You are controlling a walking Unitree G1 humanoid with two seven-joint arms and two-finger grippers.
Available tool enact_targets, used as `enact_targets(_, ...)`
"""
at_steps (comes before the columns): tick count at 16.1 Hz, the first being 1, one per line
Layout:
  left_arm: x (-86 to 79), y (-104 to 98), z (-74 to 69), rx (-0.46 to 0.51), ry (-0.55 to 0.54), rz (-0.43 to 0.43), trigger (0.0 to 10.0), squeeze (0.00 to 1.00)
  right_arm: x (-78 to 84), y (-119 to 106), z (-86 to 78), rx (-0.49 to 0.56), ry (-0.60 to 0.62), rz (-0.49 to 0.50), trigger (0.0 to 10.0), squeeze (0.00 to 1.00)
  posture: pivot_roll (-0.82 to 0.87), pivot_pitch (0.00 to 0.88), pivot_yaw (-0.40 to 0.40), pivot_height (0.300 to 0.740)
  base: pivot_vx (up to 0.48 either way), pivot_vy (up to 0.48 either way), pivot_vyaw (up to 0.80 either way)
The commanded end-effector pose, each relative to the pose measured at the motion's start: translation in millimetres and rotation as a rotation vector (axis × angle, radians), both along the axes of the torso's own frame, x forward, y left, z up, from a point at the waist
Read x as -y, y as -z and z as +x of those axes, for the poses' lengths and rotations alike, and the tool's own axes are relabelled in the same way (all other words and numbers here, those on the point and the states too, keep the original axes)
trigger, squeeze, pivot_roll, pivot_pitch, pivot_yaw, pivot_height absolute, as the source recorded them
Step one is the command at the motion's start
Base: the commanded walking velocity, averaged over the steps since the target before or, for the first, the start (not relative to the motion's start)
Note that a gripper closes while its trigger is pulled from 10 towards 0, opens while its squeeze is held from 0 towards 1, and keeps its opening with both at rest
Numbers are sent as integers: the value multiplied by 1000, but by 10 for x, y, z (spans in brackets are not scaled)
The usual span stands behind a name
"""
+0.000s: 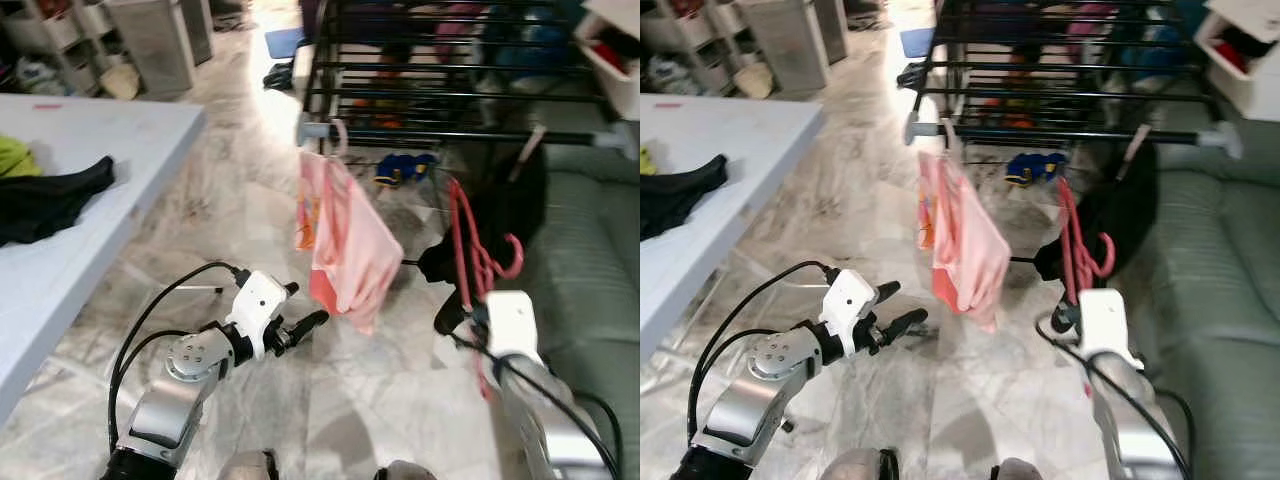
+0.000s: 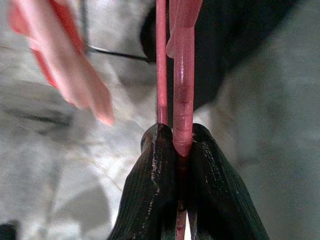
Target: Hang hanger
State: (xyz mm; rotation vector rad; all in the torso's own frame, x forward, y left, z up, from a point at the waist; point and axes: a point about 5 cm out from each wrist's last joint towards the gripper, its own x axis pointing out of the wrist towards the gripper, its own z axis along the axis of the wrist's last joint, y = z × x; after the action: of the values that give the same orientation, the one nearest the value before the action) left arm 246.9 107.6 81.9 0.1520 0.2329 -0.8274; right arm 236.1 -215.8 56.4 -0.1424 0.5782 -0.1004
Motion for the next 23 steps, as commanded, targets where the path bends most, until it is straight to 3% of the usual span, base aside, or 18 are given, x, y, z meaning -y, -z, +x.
enact_targets(1, -17, -44, 14, 24, 3, 12, 10000, 0, -85, 2, 51, 7, -36, 30, 10000, 0, -24, 33, 4, 740, 304, 371, 0)
enact_targets(6, 7, -24, -22, 35, 22, 24, 10000, 0, -156, 35, 194, 16, -49, 47, 10000, 0, -22, 33, 2, 740, 363, 263, 0)
enact_targets(13, 48, -19, -56, 32, 50, 23, 10000, 0, 28, -97, 332, 141, 93, -40, 10000, 0, -20, 36, -2, 740, 467, 0, 0)
enact_targets(18, 45, -25, -62, 32, 45, 19, 10000, 0, 10, -84, 395, 132, 84, -19, 10000, 0, -15, 39, -3, 740, 472, 0, 0)
enact_targets(22, 47, -38, -58, 42, 32, 9, 10000, 0, -2, -104, 564, 111, 69, -18, 10000, 0, -7, 38, -5, 740, 310, 0, 0)
enact_targets(23, 40, -37, -57, 33, 27, 12, 10000, 0, 0, -114, 621, 89, 92, 30, 10000, 0, -5, 38, -6, 740, 0, 0, 0)
